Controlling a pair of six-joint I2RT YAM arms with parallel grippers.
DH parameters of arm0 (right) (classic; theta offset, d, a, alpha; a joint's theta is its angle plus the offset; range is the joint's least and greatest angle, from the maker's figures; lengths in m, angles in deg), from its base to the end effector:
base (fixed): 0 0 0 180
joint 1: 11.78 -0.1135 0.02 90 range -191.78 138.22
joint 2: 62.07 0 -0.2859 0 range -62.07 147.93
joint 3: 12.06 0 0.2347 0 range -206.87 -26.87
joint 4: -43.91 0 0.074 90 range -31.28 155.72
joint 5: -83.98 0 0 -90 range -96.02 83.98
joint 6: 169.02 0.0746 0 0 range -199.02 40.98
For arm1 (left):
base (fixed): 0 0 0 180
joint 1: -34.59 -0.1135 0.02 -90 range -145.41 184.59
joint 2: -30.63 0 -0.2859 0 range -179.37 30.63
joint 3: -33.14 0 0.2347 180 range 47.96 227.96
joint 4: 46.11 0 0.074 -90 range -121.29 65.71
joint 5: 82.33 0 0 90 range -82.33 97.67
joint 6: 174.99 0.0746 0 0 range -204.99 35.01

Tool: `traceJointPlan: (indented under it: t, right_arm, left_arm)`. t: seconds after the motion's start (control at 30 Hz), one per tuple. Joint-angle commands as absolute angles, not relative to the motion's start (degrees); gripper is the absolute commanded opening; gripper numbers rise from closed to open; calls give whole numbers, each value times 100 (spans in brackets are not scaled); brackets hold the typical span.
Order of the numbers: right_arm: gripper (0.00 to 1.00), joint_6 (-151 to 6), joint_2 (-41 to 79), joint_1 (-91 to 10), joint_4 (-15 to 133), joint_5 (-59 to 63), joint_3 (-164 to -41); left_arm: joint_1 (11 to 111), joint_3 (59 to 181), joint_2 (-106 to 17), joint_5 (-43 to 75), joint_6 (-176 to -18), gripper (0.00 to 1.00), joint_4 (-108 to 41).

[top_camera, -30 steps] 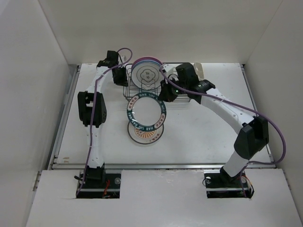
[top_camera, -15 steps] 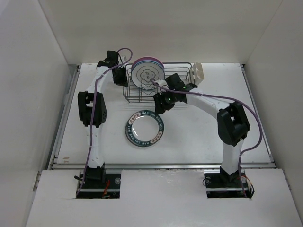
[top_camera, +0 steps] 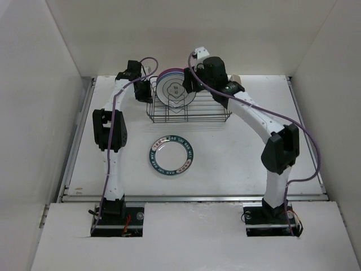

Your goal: Unload the plates from the dish rack

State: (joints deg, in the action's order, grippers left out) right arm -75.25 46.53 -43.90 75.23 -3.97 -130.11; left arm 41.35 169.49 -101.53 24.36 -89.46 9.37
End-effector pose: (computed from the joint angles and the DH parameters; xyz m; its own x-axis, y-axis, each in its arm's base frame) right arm 0.4056 0.2578 0.3677 -0.3516 -0.1431 -0.9251 -0.5375 0.8400 0.0743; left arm 0.5307 -0.0845 0.2291 -0.7952 0.0191 -0.6060 0.2298 0.9344 -0.2722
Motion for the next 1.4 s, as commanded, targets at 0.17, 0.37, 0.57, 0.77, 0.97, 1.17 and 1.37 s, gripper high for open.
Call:
traceJointPlan:
  t: [0.17, 0.37, 0.57, 0.77, 0.97, 1.17, 1.37]
  right_arm:
    - [60, -7340, 6659, -4087, 6953, -1076, -15167]
    - [37, -7340, 7091, -3921, 6698, -717, -15291]
    - [15, -7287, 6977, -3920, 6698, -768, -15089]
    - [6, -7428, 6845, -3920, 6698, -953, -14966]
    - [27, -7673, 6485, -3920, 6698, -1507, -14615]
    - [33, -7674, 6555, -3920, 6927, -1130, -14342]
    - [46, -7481, 6713, -3920, 6979, -725, -14535]
  left_arm:
    - [4127, 17162, -9971, 2147, -8508, 0, 1177]
    - [4127, 17276, -10086, 2094, -8455, 0, 1125]
    - [4127, 17276, -10138, 2094, -8455, 0, 1125]
    - [4127, 17276, -10138, 2094, -8455, 0, 1125]
    - [4127, 17276, -10191, 2094, -8516, 0, 1125]
    - [4127, 17276, -10191, 2094, -8516, 0, 1125]
    - [4127, 17276, -10191, 2094, -8516, 0, 1125]
